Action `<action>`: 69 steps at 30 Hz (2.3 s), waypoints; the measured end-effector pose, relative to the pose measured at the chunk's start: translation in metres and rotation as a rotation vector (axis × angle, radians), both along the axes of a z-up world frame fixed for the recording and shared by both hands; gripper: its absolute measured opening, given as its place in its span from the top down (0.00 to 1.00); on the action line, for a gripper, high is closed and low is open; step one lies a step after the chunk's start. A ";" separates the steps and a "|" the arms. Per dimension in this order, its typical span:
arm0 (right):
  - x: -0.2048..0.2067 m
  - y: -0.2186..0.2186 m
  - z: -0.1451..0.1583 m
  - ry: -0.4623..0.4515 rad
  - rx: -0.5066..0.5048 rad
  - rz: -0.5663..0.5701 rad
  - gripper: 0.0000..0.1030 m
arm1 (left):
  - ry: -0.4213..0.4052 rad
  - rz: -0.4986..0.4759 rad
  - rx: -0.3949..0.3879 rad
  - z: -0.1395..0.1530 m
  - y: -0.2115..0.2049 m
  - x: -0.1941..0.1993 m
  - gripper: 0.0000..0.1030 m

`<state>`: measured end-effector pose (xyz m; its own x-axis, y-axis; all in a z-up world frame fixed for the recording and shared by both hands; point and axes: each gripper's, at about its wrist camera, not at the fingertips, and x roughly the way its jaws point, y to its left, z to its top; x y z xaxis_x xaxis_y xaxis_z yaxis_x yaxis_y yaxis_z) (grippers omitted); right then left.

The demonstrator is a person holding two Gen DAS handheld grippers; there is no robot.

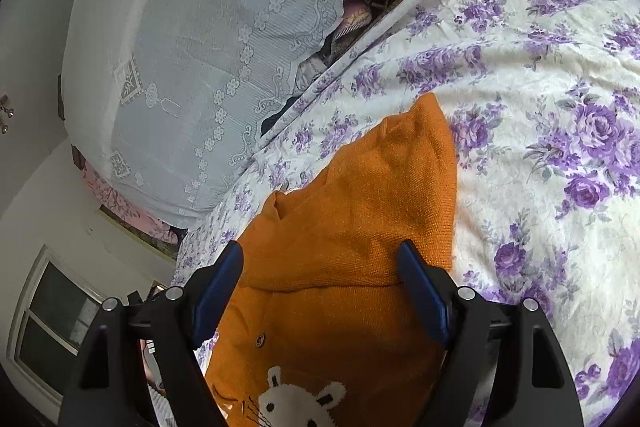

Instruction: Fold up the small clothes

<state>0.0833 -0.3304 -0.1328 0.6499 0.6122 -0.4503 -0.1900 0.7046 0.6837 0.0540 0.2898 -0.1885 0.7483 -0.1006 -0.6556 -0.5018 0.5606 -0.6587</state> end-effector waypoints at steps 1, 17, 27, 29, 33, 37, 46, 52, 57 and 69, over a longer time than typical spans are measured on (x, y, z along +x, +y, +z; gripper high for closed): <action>0.000 0.000 0.000 0.001 0.002 0.000 0.22 | 0.001 0.002 -0.006 -0.001 0.001 -0.001 0.73; -0.003 -0.002 0.002 -0.018 0.026 -0.020 0.22 | -0.059 -0.321 0.403 0.098 -0.119 0.023 0.88; -0.002 -0.015 0.003 -0.038 0.071 -0.088 0.22 | -0.083 -0.454 0.488 0.122 -0.206 0.055 0.89; -0.001 -0.017 0.002 -0.034 0.083 -0.097 0.22 | -0.095 -0.486 0.504 0.125 -0.228 0.060 0.89; -0.001 -0.019 0.001 -0.032 0.093 -0.101 0.22 | -0.112 -0.545 0.532 0.124 -0.266 0.065 0.89; 0.000 -0.018 0.001 -0.029 0.096 -0.099 0.22 | -0.067 -0.562 0.598 0.111 -0.279 0.060 0.86; 0.003 -0.014 0.011 0.030 0.237 0.018 0.22 | 0.019 -0.524 0.785 0.079 -0.230 0.015 0.29; 0.014 0.063 0.023 0.155 0.210 0.256 0.32 | 0.016 -0.421 0.550 0.059 -0.149 0.002 0.19; 0.053 0.131 0.005 0.272 0.100 0.288 0.49 | 0.044 -0.437 0.476 0.036 -0.139 0.003 0.19; 0.093 0.216 -0.023 0.345 -0.199 0.293 0.57 | 0.071 -0.431 0.472 0.024 -0.143 0.017 0.08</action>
